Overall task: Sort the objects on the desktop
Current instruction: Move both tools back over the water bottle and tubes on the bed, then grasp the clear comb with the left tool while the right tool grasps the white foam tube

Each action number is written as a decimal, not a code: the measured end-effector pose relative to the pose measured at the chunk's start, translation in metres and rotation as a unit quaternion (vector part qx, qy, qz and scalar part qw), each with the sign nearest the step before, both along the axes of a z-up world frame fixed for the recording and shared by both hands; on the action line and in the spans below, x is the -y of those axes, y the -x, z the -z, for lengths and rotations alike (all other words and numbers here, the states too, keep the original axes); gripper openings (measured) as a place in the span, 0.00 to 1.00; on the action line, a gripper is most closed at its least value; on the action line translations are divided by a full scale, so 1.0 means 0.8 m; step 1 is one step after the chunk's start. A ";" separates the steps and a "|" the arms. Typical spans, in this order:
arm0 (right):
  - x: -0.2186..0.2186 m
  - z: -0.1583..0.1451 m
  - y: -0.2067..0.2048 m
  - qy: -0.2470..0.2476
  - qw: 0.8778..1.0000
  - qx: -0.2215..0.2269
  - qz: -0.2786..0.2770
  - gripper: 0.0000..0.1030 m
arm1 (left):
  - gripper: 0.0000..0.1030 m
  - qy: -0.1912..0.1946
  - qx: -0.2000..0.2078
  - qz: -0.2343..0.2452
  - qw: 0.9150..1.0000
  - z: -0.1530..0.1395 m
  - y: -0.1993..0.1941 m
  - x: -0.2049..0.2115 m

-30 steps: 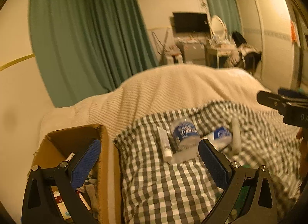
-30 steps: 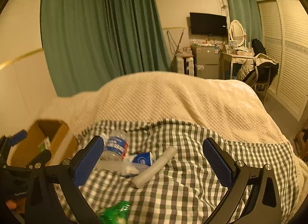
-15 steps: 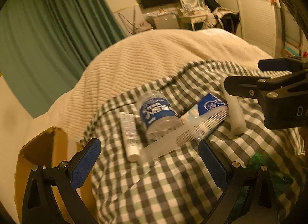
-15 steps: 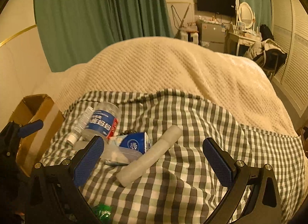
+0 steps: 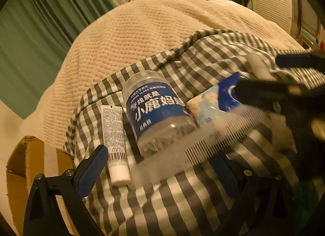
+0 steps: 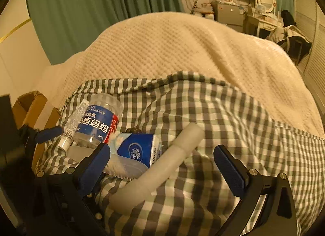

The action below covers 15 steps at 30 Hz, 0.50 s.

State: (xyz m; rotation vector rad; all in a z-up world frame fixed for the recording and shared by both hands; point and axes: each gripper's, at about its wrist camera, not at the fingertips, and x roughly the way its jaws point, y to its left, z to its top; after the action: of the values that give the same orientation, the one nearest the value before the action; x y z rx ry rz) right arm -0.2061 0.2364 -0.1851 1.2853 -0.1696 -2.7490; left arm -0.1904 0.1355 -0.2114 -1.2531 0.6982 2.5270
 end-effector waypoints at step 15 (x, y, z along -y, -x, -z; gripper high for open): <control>-0.029 0.002 -0.008 0.073 0.997 -0.021 0.018 0.26 | 0.19 -0.045 -0.019 0.013 0.999 -0.006 -0.006 0.007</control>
State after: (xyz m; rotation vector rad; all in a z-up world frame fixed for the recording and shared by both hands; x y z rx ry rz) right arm -0.1993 0.2593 -0.1863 1.1988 -0.3867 -2.7322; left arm -0.1856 0.1299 -0.2063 -1.1613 0.5980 2.5385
